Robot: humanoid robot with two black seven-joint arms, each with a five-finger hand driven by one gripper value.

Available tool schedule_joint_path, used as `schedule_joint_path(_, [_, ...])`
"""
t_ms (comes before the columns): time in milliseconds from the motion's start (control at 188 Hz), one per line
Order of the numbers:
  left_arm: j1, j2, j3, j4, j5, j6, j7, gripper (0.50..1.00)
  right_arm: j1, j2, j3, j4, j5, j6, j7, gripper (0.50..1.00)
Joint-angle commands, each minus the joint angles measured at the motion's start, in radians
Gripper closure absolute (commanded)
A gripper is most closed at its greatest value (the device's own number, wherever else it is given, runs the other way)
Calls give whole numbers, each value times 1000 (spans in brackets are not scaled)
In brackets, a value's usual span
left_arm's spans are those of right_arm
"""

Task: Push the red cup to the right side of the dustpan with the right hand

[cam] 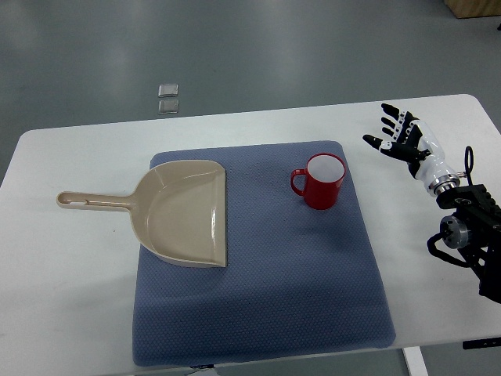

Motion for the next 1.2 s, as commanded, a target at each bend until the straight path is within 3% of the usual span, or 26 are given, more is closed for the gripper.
schedule_joint_path(0, [0,0,-4,2,0,1,-1,500,0,0,0,2,0,0,0,570])
schedule_joint_path(602, [1,0,3,6,0,3,-1,500,2,0,5,2,2,17,0,570])
schedule_joint_path(804, [1,0,3,6,0,3,-1,500,17,-11,1,3,2,86,0,568])
schedule_joint_path(1192, [1,0,3,6,0,3,-1,500,30,-14,1,3,2,92,1,570])
